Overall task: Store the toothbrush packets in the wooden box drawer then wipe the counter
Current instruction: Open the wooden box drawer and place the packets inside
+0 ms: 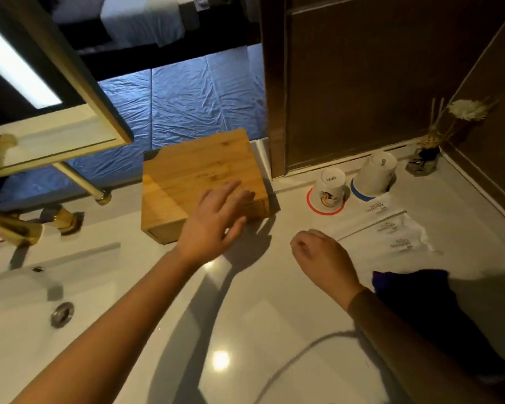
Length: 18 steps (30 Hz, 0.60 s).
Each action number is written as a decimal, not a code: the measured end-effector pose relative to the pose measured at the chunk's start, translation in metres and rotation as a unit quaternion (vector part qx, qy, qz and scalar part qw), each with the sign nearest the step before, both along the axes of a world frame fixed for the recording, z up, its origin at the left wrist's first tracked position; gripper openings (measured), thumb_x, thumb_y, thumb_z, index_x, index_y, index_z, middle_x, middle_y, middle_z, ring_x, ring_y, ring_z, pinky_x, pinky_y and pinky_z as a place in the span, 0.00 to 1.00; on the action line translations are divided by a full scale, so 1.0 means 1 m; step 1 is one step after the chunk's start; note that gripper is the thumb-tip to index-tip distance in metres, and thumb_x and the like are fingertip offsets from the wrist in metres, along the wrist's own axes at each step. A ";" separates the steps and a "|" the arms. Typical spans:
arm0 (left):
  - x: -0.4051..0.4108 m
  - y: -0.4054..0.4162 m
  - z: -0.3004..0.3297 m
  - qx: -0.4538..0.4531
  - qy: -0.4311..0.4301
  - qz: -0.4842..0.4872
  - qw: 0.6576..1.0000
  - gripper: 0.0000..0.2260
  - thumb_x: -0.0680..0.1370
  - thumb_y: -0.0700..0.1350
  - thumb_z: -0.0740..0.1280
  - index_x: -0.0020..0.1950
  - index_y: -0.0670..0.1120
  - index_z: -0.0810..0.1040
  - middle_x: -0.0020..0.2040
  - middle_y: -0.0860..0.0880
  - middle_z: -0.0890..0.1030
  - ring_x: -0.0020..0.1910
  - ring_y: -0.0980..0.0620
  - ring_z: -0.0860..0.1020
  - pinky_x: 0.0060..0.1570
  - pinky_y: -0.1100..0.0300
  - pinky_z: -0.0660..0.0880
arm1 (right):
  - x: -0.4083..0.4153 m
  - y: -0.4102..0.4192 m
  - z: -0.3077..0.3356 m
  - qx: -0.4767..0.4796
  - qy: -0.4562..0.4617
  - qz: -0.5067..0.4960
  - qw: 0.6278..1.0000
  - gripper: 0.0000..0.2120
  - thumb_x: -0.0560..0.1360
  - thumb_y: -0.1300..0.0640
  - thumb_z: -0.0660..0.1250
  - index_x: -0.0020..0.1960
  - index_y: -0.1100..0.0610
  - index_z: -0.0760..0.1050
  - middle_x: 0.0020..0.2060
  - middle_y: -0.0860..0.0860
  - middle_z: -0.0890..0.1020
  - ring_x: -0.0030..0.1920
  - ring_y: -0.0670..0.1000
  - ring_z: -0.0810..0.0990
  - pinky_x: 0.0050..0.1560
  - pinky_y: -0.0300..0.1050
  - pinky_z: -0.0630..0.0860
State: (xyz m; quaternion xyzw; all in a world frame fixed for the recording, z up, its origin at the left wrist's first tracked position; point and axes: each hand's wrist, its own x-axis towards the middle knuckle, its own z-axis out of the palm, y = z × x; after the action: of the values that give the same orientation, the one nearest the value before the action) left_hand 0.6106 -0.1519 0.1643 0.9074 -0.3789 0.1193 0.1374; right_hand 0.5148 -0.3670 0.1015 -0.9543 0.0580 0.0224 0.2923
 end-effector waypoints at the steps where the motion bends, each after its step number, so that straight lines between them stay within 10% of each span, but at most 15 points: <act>1: 0.012 0.018 0.004 0.009 0.004 0.036 0.999 0.22 0.77 0.53 0.58 0.69 0.45 0.68 0.70 0.39 0.69 0.67 0.41 0.69 0.65 0.45 0.66 | 0.006 0.017 -0.003 0.029 0.003 0.003 1.000 0.03 0.75 0.49 0.61 0.46 0.47 0.73 0.42 0.46 0.79 0.41 0.46 0.78 0.35 0.32 0.70; 11: 0.073 0.087 -0.029 0.128 0.136 0.175 0.967 0.26 0.77 0.62 0.46 0.75 0.60 0.49 0.79 0.50 0.49 0.77 0.48 0.47 0.71 0.39 0.47 | 0.084 0.115 0.004 0.226 0.199 -0.067 0.951 0.16 0.73 0.38 0.54 0.49 0.46 0.74 0.50 0.50 0.82 0.52 0.56 0.80 0.57 0.58 0.75; 18: 0.076 0.090 -0.041 0.107 0.099 0.174 0.974 0.26 0.77 0.62 0.46 0.75 0.61 0.52 0.78 0.50 0.53 0.77 0.48 0.50 0.70 0.39 0.49 | 0.109 0.153 0.022 0.437 0.277 -0.159 0.841 0.15 0.78 0.56 0.58 0.57 0.66 0.75 0.55 0.59 0.81 0.54 0.57 0.81 0.53 0.49 0.76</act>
State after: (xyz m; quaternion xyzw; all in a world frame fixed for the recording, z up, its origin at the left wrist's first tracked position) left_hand 0.6865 -0.0623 0.1233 0.9762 -0.2100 0.0094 0.0533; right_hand 0.6238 -0.2137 0.1237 -0.6598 0.2713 0.2618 0.6500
